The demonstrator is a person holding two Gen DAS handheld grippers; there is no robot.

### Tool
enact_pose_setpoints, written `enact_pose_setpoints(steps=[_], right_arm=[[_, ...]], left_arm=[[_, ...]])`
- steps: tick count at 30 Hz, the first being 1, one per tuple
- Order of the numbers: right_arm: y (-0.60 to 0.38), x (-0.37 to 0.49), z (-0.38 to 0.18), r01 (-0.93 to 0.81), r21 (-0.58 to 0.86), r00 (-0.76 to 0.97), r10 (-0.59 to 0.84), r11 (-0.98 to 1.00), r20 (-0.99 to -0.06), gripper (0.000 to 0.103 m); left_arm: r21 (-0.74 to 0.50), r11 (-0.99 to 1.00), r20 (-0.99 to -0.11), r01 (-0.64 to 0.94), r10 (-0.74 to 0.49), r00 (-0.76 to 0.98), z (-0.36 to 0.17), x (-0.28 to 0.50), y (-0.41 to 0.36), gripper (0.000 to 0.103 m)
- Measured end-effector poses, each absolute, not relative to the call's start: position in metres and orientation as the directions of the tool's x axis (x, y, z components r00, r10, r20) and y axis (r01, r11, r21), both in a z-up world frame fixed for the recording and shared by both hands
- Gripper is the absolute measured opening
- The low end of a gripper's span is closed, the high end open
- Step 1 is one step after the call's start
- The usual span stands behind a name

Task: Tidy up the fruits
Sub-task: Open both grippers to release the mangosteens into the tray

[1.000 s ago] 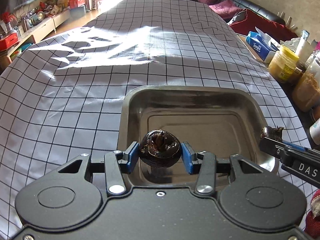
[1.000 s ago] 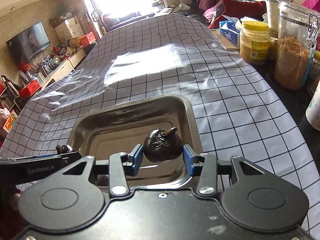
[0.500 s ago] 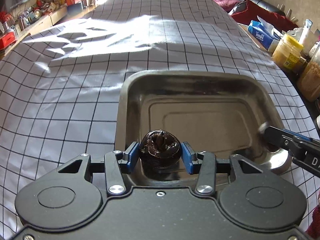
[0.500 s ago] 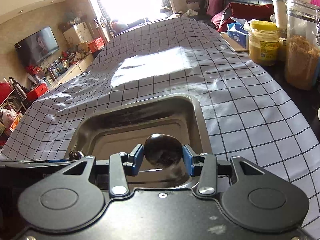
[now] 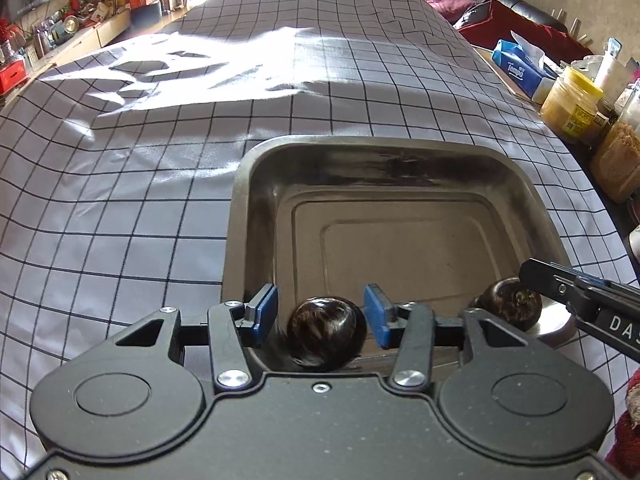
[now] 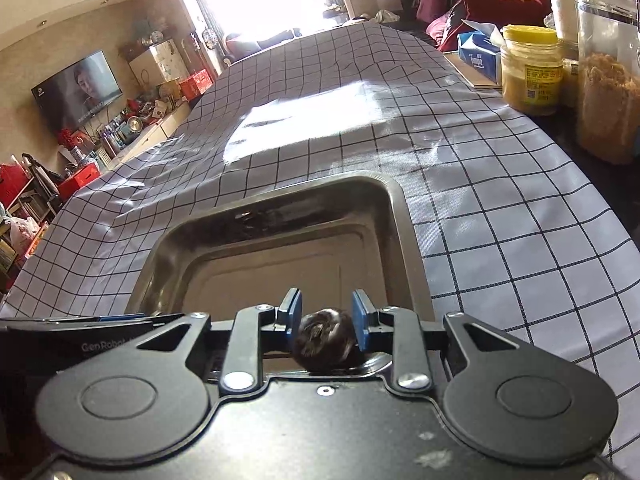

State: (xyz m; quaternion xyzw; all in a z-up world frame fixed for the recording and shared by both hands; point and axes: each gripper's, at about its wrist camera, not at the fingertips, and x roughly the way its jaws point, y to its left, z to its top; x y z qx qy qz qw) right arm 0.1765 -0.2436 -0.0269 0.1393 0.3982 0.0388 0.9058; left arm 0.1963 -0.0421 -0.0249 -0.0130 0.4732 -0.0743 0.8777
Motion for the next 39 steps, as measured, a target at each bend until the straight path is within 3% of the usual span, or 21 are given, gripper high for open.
enact_pose_setpoints(steps=[39], right_arm=[[-0.2454, 0.175, -0.0265, 0.04, 0.282, 0.688, 0.178, 0.958, -0.703, 0.052]], left_arm=[[-0.085, 0.993, -0.811, 0.085, -0.118, 0.574, -0.0265, 0.198, -0.0398, 0.057]])
